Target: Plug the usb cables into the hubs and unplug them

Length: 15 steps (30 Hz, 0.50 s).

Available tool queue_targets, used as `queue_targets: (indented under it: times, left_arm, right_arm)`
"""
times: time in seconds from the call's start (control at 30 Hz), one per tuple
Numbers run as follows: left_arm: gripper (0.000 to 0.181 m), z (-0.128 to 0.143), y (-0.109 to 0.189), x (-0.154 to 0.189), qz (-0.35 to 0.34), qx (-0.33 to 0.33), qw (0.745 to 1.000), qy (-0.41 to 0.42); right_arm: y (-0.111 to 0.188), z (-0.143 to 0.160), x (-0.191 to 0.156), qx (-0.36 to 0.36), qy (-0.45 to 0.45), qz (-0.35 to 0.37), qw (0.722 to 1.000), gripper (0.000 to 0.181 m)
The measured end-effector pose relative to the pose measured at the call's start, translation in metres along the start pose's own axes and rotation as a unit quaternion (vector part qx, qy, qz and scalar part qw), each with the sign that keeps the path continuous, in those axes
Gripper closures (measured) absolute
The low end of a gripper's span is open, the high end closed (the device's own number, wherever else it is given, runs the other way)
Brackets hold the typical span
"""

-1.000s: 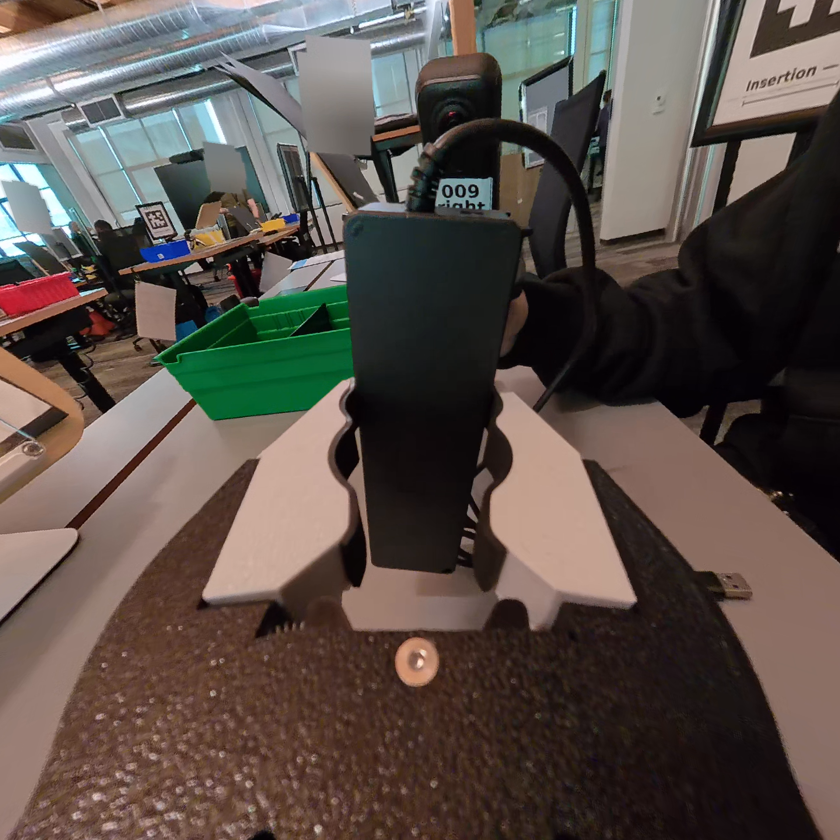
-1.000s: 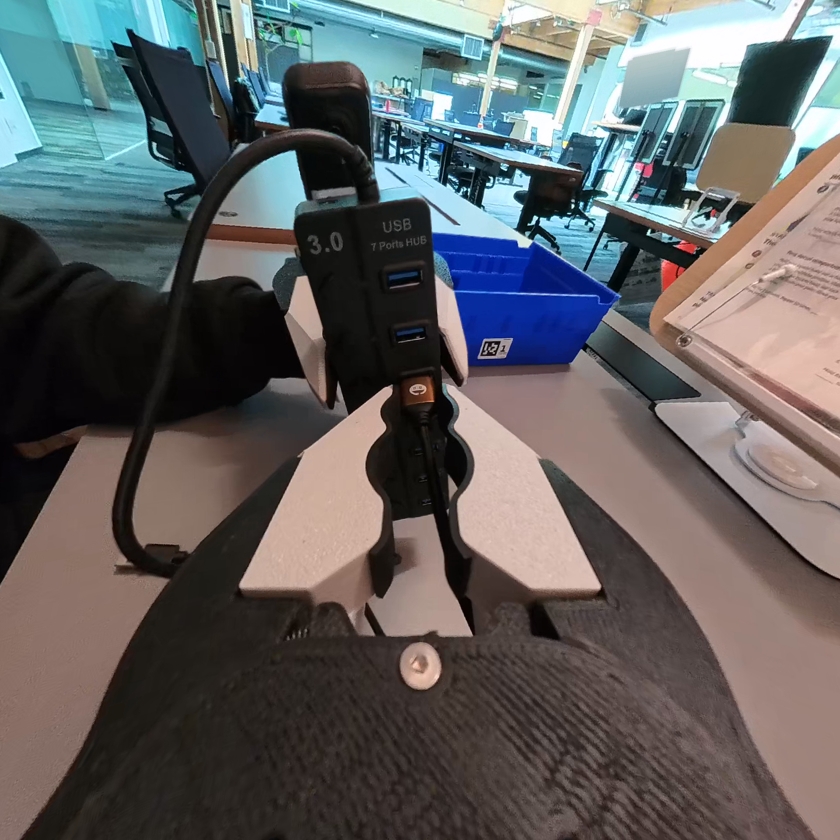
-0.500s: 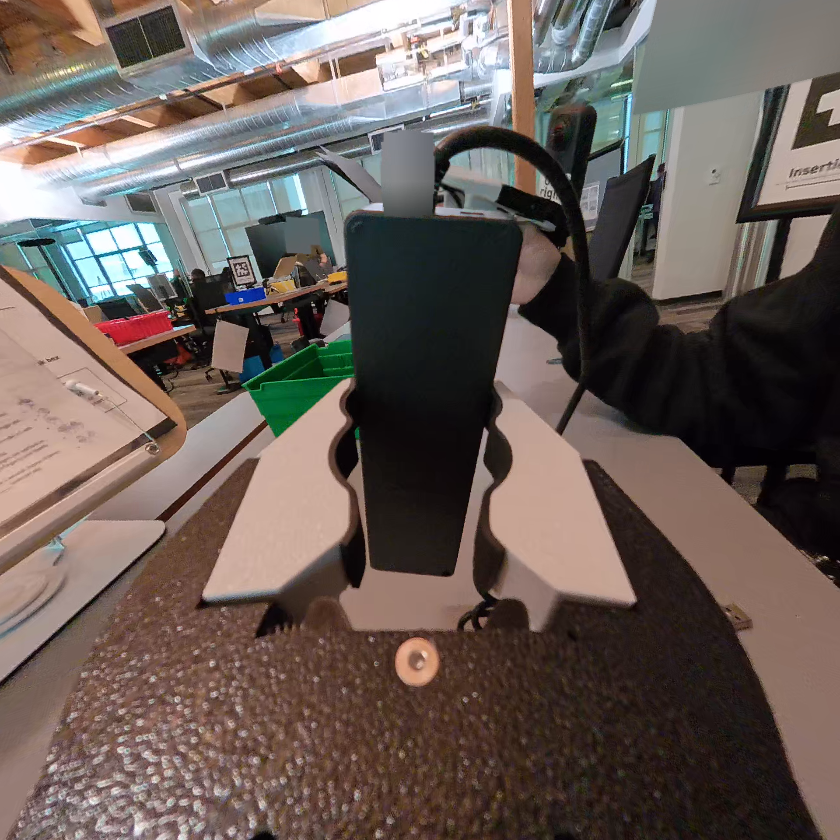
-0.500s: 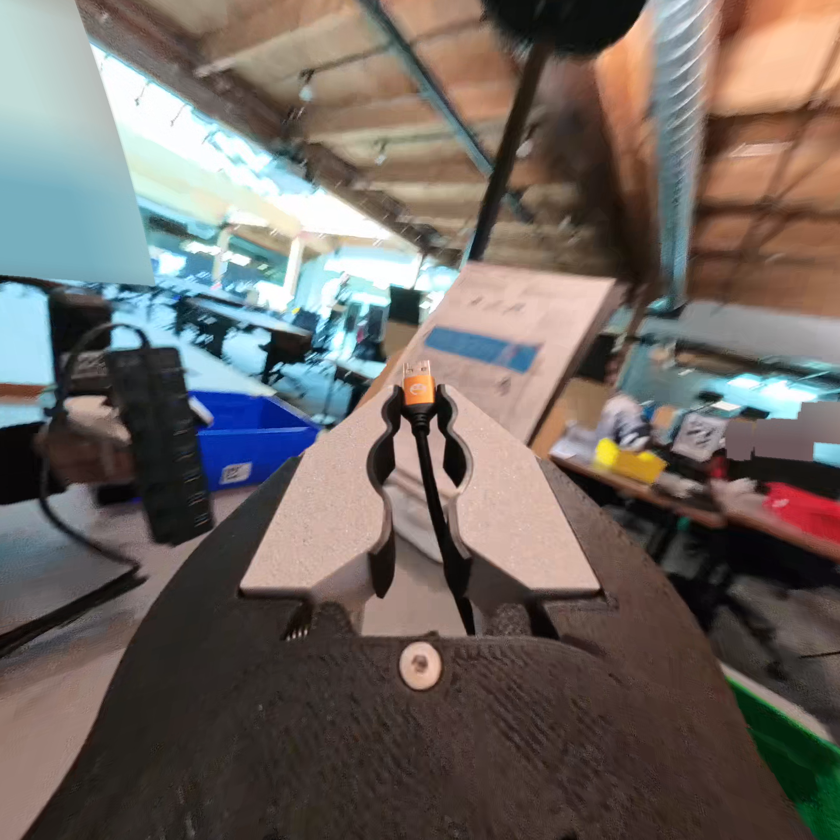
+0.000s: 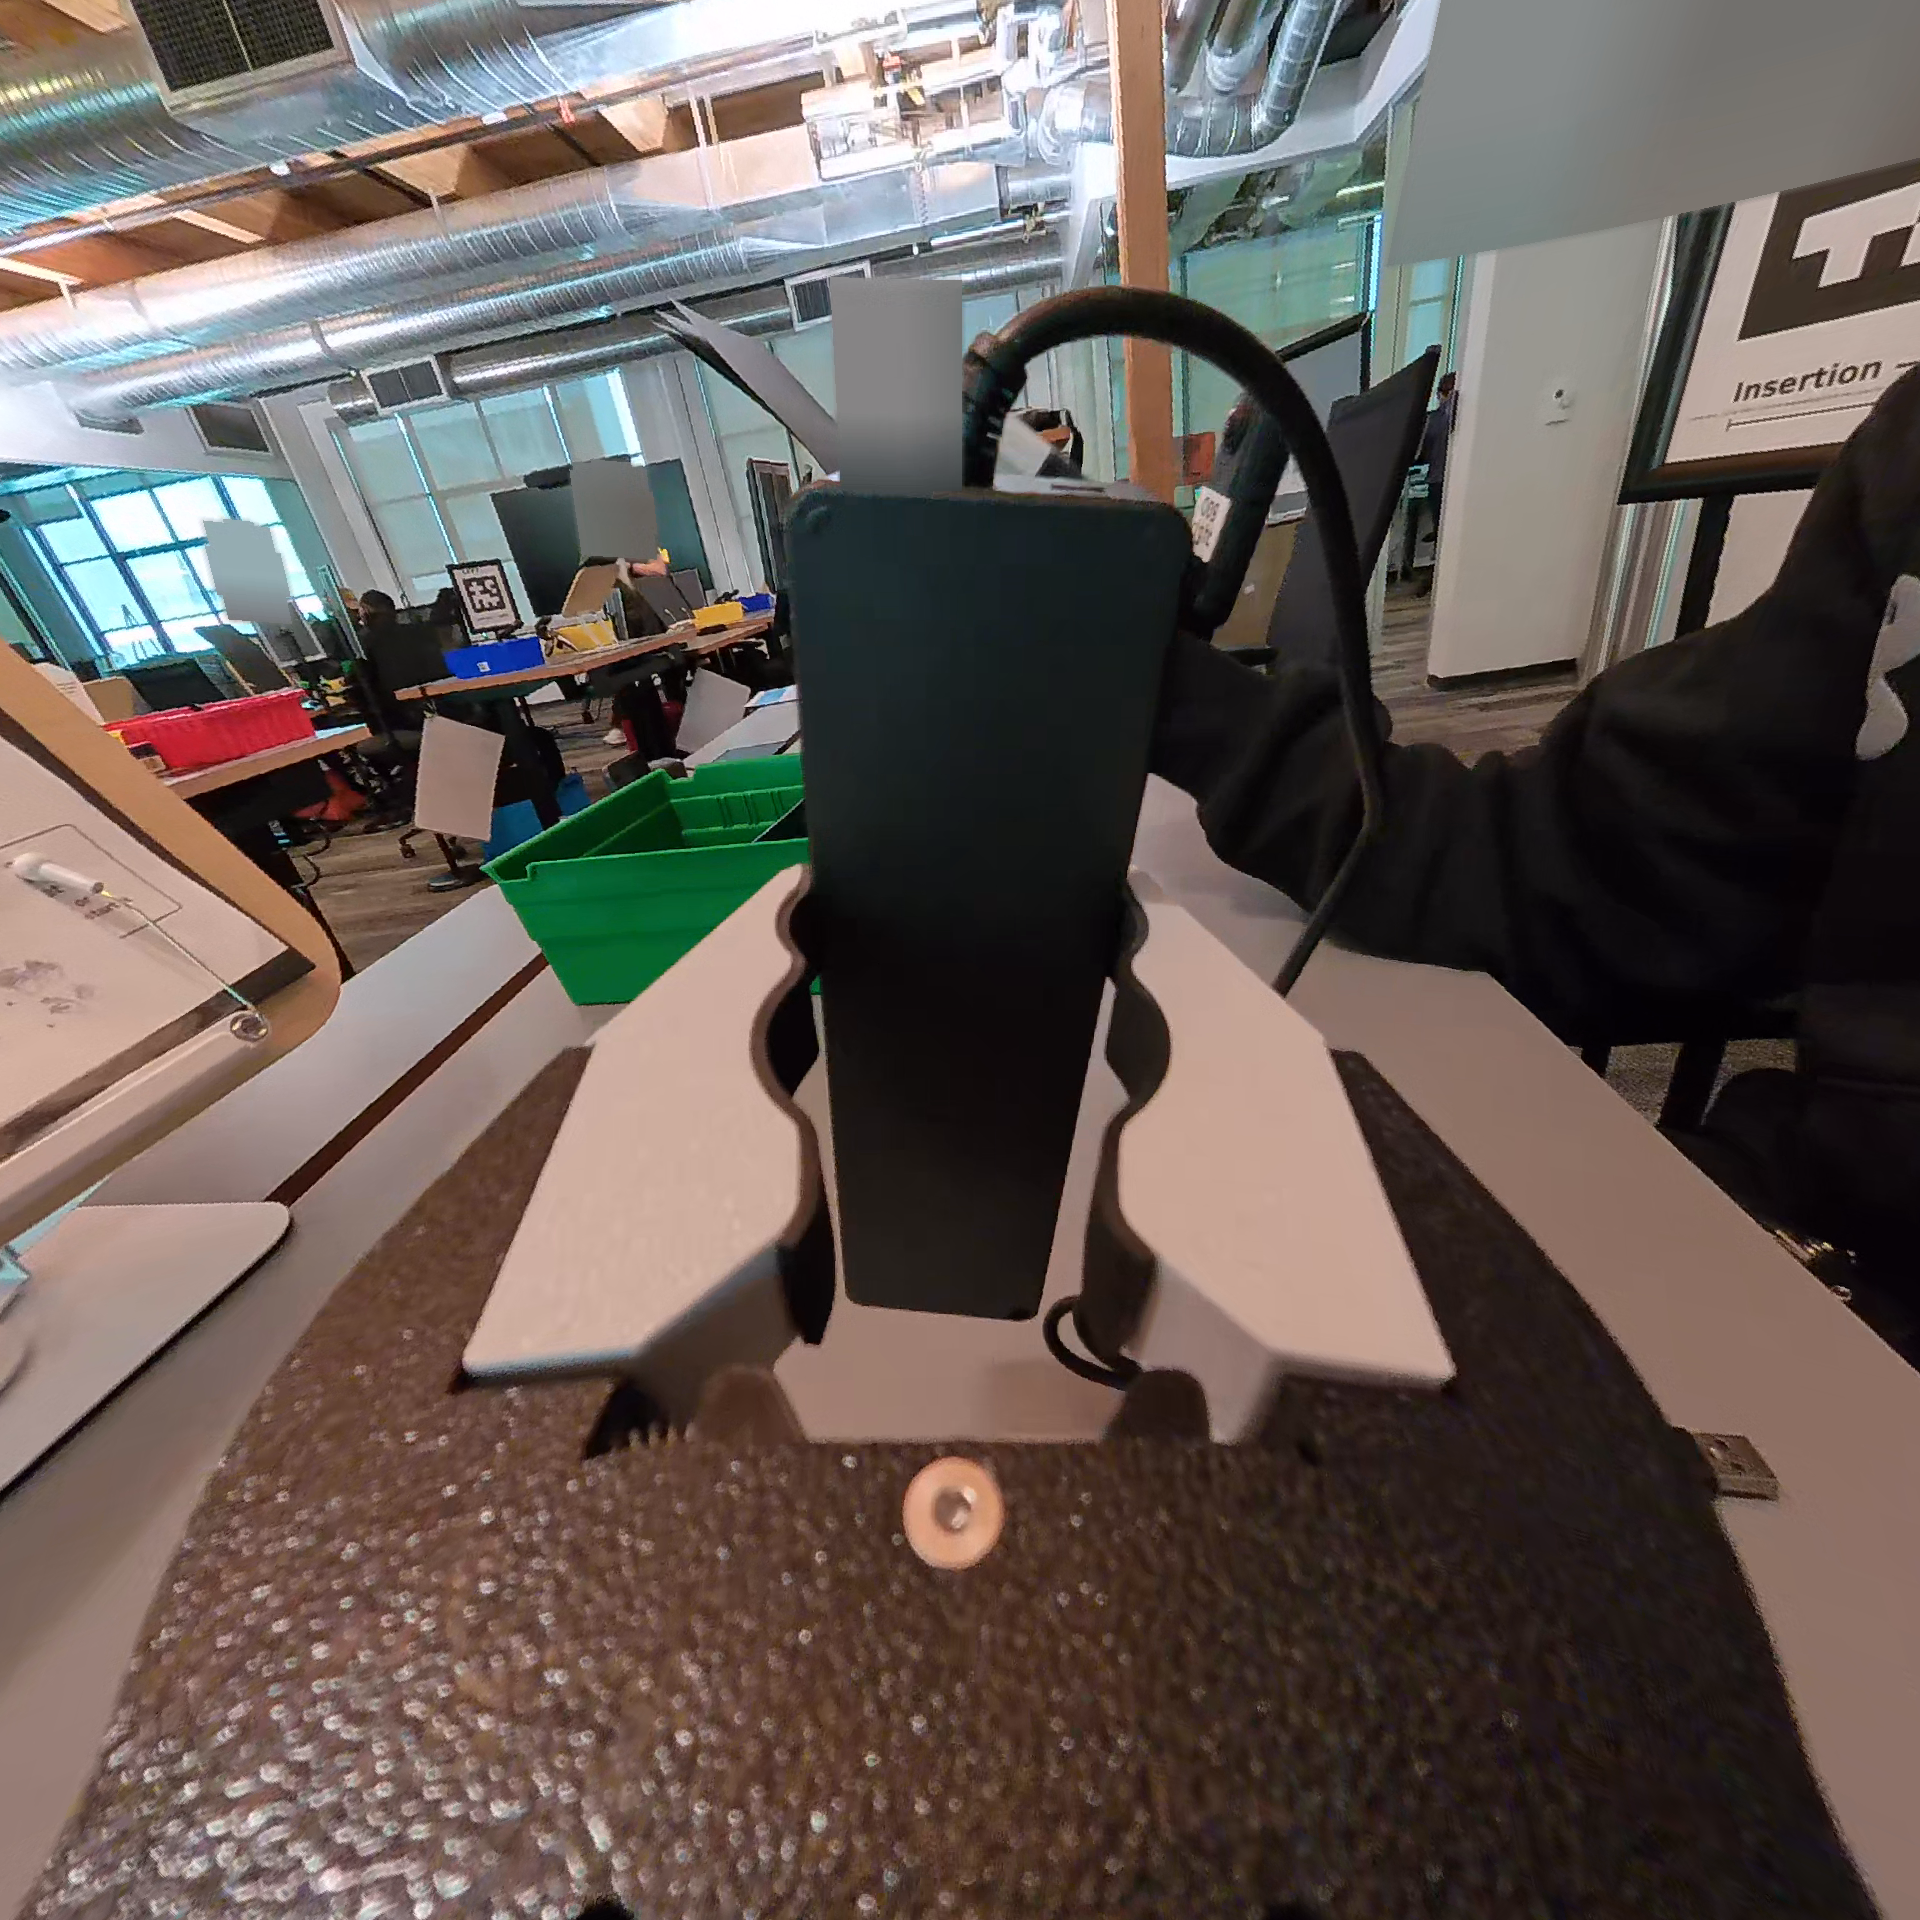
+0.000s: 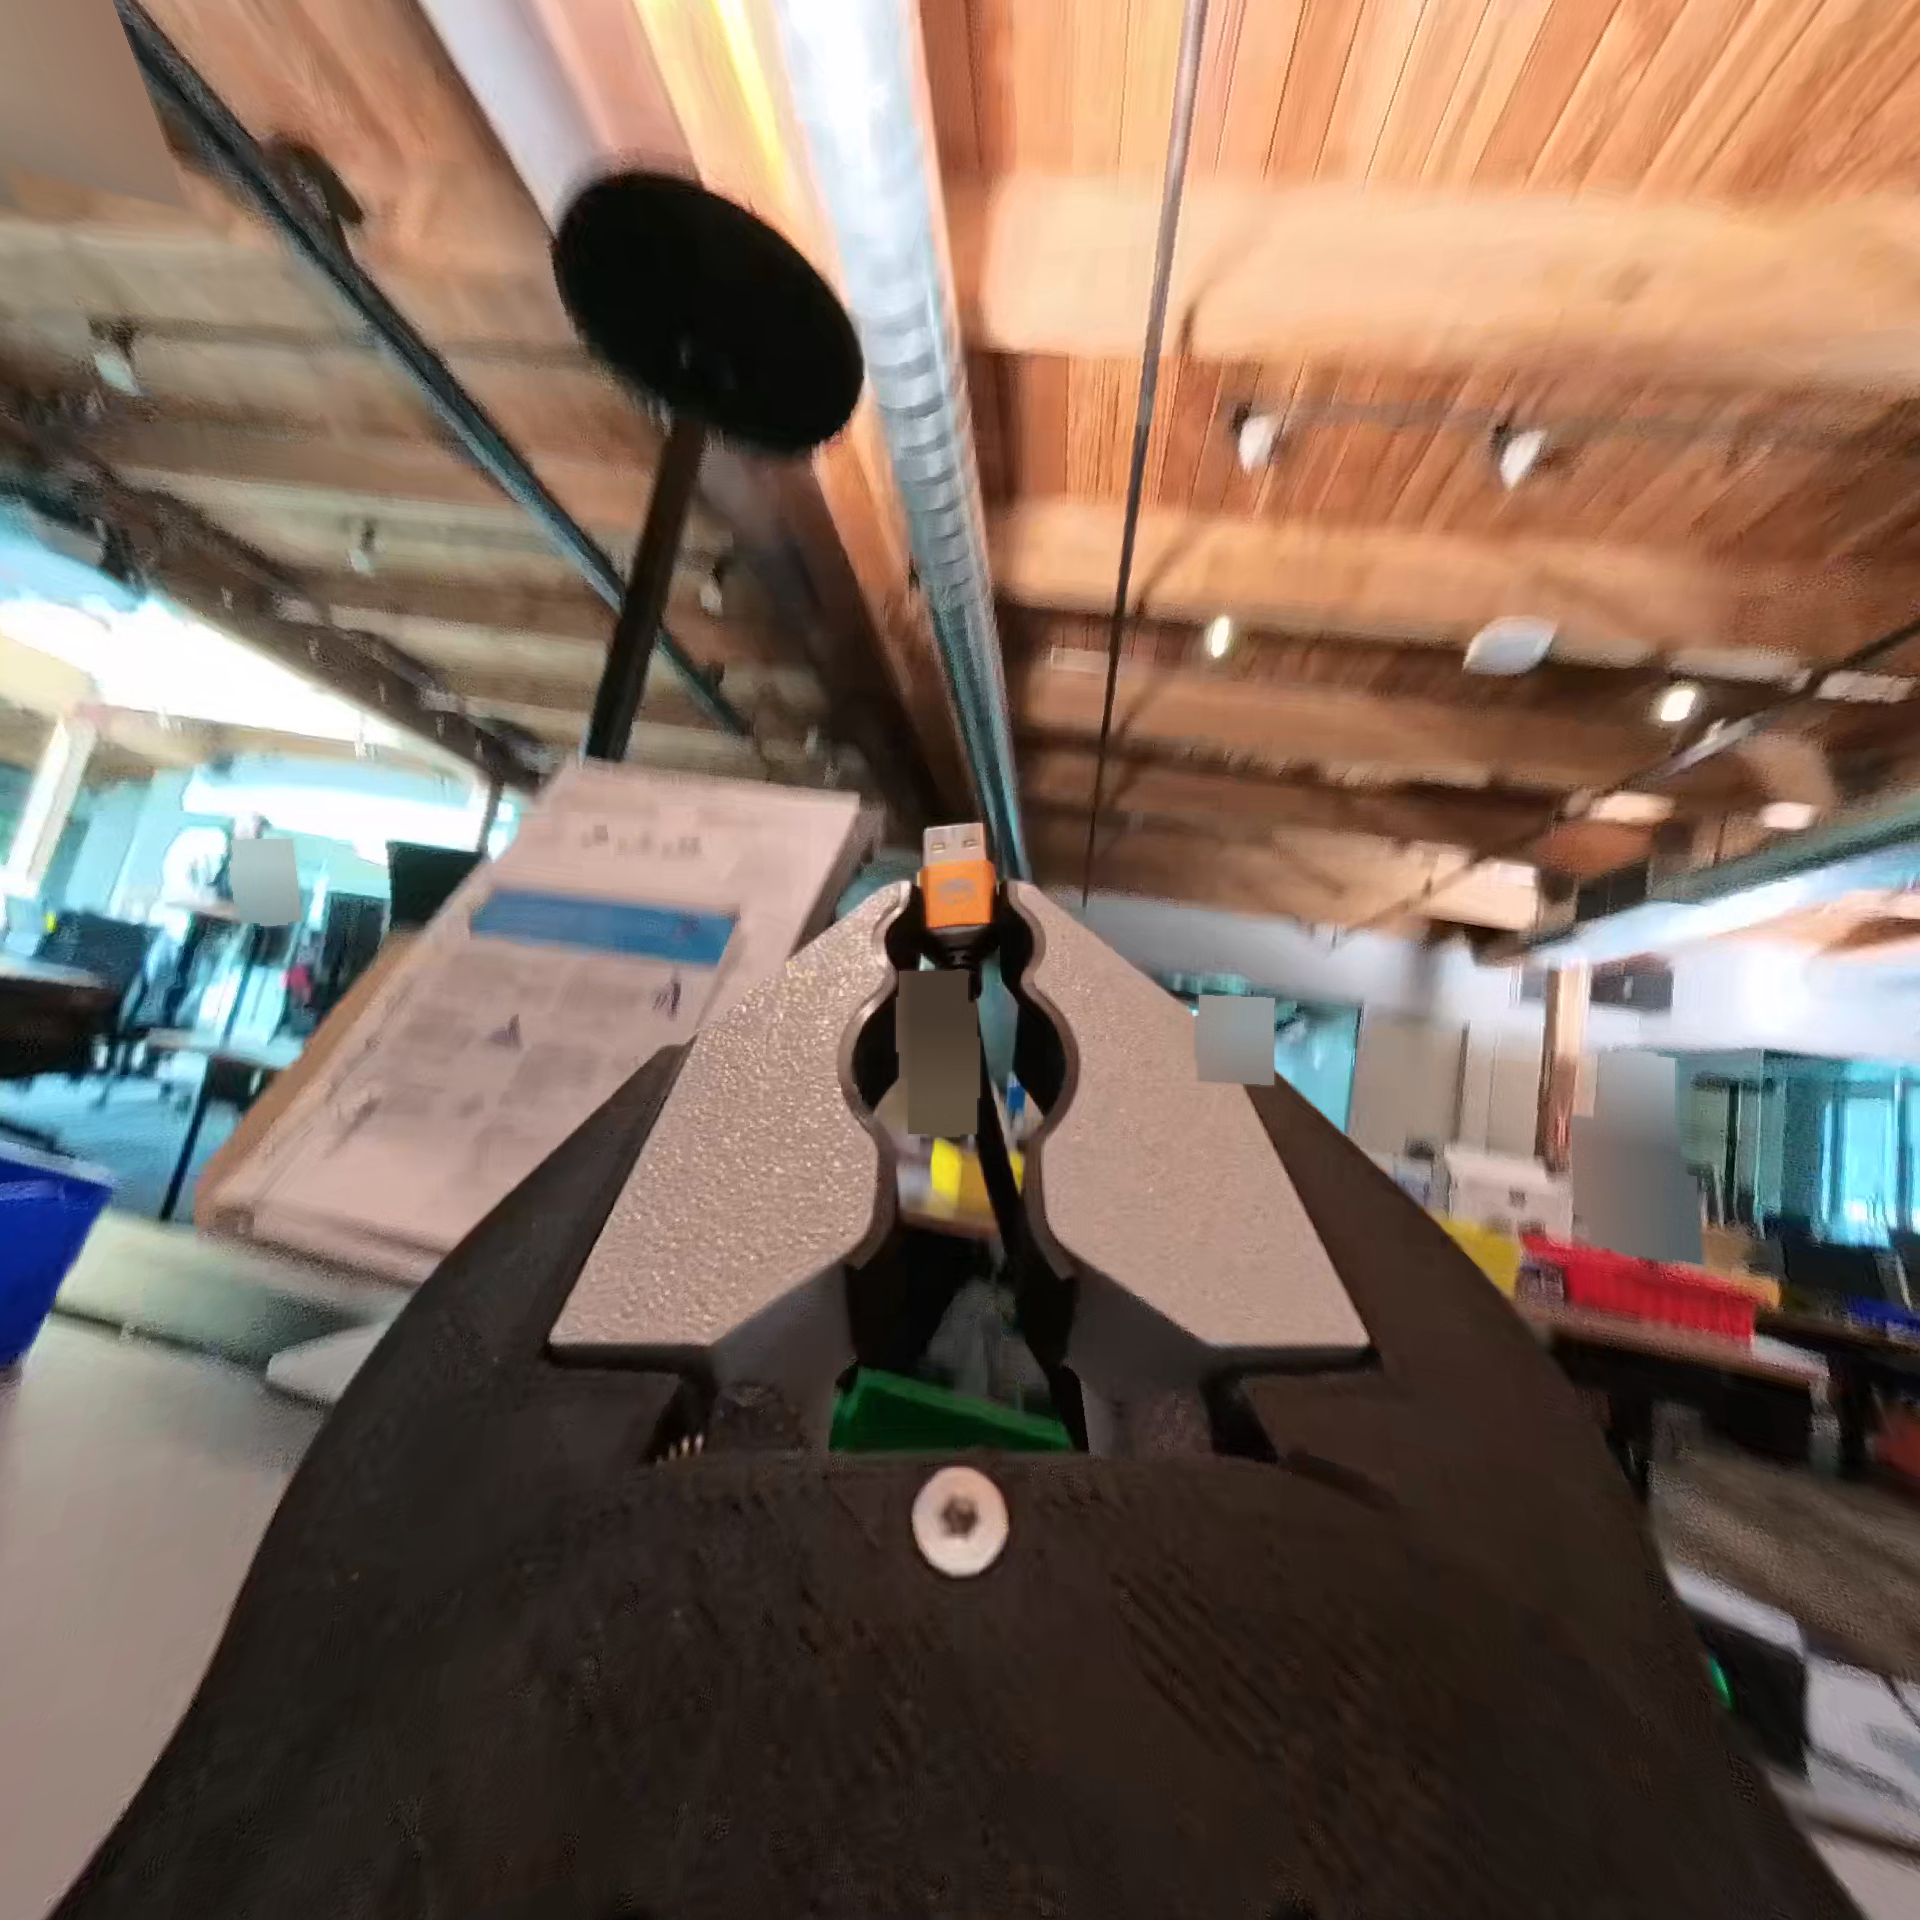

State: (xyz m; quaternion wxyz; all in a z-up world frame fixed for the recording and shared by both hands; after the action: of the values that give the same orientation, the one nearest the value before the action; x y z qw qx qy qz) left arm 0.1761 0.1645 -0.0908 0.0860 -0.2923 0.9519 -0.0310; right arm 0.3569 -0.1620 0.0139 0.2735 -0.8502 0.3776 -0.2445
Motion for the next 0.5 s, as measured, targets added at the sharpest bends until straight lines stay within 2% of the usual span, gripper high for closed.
queue_targets:
  times: [0.03, 0.13, 0.23, 0.33, 0.4, 0.5]
  left_arm:
    - [0.128, 0.000, 0.000, 0.000, 0.000, 0.002, 1.000, 0.001]
    - [0.128, 0.000, 0.001, -0.001, 0.001, 0.004, 1.000, 0.006]
    - [0.128, 0.003, 0.000, -0.001, 0.003, 0.006, 1.000, 0.012]
    - [0.128, 0.007, -0.003, 0.000, 0.008, 0.000, 1.000, 0.015]
    - [0.128, 0.009, -0.004, 0.001, 0.010, -0.009, 1.000, 0.013]
    - [0.128, 0.009, -0.004, 0.001, 0.014, -0.006, 1.000, 0.017]
  right_arm:
    - [0.000, -0.012, -0.003, 0.027, 0.000, -0.004, 1.000, 0.168]
    - [0.005, -0.037, 0.002, 0.097, -0.014, 0.042, 0.994, 0.169]
    - [-0.005, -0.018, -0.001, 0.078, -0.035, 0.013, 0.996, 0.169]
    - [-0.018, 0.052, -0.012, -0.065, -0.027, -0.041, 0.997, 0.168]
    - [-0.015, 0.081, -0.015, -0.136, -0.009, -0.048, 0.989, 0.168]
    - [0.003, 0.130, -0.013, -0.330, 0.069, -0.083, 0.938, 0.168]
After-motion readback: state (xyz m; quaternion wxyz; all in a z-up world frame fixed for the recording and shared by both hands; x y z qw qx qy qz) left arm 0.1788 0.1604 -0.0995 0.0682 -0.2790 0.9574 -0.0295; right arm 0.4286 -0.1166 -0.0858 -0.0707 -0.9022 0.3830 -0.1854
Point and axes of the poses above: each gripper's, where its closed fingertips meet, y back along the fingers, z out of its underside, x = y × z across the jaws, the point moved 4 cm from there along y, back along the fingers, and after that the axes turned 2 degrees about -z, right-handed, at the moved point
